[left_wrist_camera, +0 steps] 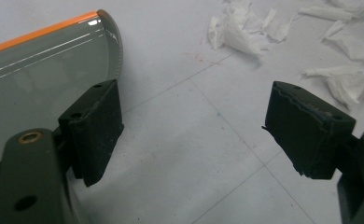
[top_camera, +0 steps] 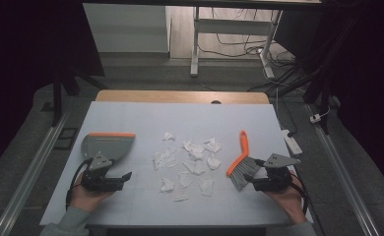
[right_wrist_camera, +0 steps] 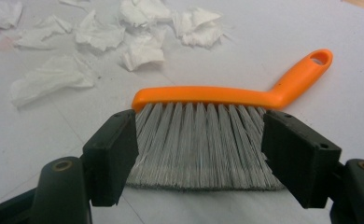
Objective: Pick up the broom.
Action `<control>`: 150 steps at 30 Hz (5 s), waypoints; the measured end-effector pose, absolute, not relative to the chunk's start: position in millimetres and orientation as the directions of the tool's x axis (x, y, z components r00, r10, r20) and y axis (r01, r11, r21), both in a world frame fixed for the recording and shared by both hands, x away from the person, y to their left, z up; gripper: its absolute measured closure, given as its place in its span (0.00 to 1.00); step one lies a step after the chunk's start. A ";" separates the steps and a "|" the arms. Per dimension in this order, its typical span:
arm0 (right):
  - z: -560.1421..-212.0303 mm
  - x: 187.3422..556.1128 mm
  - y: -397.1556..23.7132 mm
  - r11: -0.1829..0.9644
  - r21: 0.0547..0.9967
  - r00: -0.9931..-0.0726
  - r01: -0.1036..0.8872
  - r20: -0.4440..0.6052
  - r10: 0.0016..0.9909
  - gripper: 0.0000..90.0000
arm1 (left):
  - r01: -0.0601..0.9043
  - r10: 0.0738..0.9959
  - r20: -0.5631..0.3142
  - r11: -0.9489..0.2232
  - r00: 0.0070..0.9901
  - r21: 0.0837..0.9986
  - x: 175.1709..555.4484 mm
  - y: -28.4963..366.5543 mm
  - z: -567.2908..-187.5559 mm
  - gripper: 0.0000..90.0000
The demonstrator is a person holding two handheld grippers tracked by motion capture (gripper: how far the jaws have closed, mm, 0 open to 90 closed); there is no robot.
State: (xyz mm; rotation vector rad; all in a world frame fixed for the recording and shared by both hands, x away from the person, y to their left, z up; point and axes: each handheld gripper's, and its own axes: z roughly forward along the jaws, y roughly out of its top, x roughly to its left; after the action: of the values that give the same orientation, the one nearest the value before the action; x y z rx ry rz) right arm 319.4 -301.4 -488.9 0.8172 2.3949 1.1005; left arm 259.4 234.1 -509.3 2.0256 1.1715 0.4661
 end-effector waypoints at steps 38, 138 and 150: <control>-461.7 327.3 -276.6 0.572 0.697 -0.747 0.432 -0.079 0.660 0.32 | 0.587 0.857 -0.017 -0.337 0.514 0.736 262.5 234.2 -510.1 0.21; -433.9 412.5 -283.3 0.223 0.584 -0.489 0.781 0.349 0.799 0.79 | 0.564 0.845 0.035 -0.387 0.534 0.730 260.0 226.0 -519.0 0.21; -427.0 401.0 -283.4 0.124 0.691 -0.542 0.712 0.428 0.723 0.79 | 0.560 0.855 0.039 -0.373 0.517 0.740 264.9 221.9 -515.1 0.21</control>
State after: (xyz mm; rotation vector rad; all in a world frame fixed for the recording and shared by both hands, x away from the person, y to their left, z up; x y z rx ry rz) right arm 401.0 -283.4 -427.0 1.4982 2.3466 1.4296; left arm 264.9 221.9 -515.1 2.0788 1.1482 0.5566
